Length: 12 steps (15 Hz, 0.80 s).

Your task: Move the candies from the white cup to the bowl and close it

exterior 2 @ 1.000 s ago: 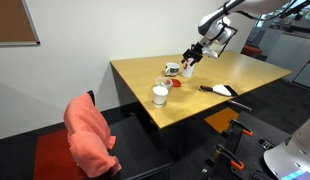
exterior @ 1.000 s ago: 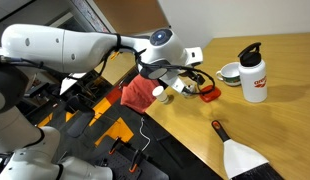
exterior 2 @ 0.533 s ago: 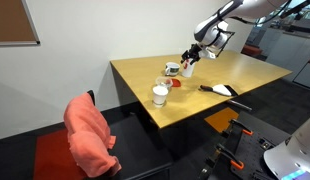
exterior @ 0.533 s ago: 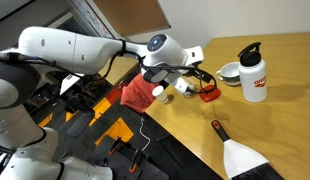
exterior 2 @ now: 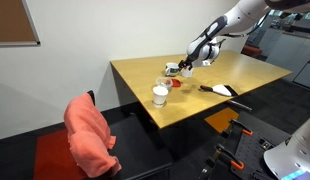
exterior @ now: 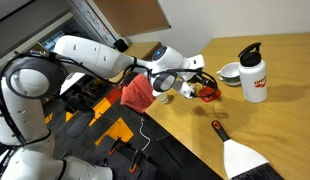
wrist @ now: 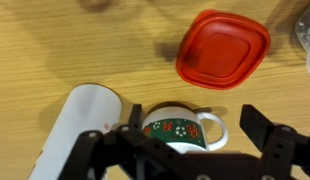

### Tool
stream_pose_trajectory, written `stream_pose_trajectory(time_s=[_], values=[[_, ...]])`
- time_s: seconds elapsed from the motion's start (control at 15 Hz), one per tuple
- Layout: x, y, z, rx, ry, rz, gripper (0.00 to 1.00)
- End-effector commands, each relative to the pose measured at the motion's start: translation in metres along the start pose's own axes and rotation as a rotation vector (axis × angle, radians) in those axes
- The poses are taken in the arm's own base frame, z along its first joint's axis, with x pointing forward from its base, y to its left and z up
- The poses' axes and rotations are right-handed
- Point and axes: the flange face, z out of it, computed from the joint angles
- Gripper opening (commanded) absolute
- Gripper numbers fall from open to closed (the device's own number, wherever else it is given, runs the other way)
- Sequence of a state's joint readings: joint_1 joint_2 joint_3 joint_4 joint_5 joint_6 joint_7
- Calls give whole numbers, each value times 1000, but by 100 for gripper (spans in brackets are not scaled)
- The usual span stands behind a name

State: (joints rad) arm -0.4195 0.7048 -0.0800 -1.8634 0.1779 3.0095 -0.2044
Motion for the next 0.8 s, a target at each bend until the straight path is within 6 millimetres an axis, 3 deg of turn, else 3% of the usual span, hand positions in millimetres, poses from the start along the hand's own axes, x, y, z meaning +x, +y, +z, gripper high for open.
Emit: stream_pose_trajectory(time_s=[0.0,0.73], values=[[12,2,17,-16,-17,5,100],[13,-2,46,16,-152,10,100]])
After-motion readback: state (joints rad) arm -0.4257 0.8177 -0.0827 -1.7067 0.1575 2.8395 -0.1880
